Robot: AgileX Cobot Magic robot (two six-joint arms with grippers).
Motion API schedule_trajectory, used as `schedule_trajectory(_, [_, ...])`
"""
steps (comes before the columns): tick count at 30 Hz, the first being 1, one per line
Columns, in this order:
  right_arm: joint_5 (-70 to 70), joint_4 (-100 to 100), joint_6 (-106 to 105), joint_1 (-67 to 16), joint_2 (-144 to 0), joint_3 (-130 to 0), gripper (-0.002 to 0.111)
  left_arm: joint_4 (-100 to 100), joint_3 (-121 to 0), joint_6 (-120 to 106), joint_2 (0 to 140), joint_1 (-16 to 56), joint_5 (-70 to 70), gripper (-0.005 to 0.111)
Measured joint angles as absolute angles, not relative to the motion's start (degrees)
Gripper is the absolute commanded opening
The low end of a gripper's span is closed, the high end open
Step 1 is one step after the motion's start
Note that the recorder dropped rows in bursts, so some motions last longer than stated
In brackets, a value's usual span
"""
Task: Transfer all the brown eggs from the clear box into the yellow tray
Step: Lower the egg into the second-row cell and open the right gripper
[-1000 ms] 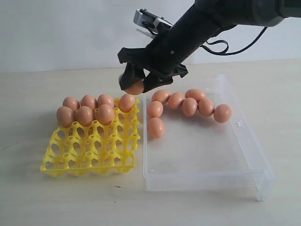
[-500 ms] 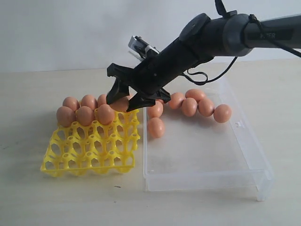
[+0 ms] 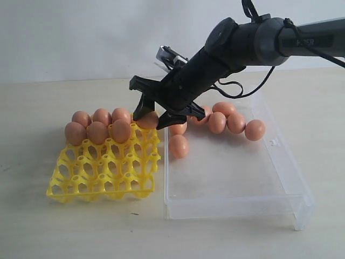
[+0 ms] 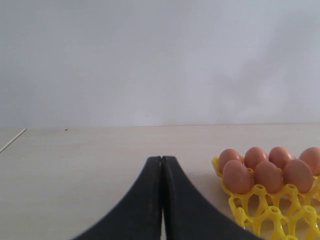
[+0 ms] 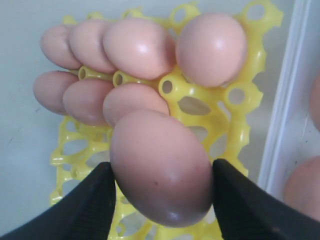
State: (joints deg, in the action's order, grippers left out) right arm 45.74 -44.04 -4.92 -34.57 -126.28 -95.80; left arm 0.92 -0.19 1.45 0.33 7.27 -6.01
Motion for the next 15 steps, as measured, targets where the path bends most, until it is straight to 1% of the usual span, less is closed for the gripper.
schedule_trajectory(7, [48.17,-43.05,-1.59,-34.57,-126.28,-95.80,0.017,0.92,-0.19,1.45,0.33,7.27,-6.01,0.000])
schedule_trajectory(9, [48.30,-42.79,-1.08,-34.57,-126.28,-95.80,0.022,0.92,-0.19,1.45,0.33,7.27,-6.01,0.000])
schedule_trajectory(13, [48.40,-42.64,-0.78,-34.57,-126.28,-95.80,0.038,0.92,-0.19,1.45,0.33,7.27,-6.01,0.000])
schedule_trajectory(15, [48.40,-42.48,-0.68,-34.57,-126.28,-95.80,0.045,0.92,-0.19,1.45,0.33,7.27,-6.01,0.000])
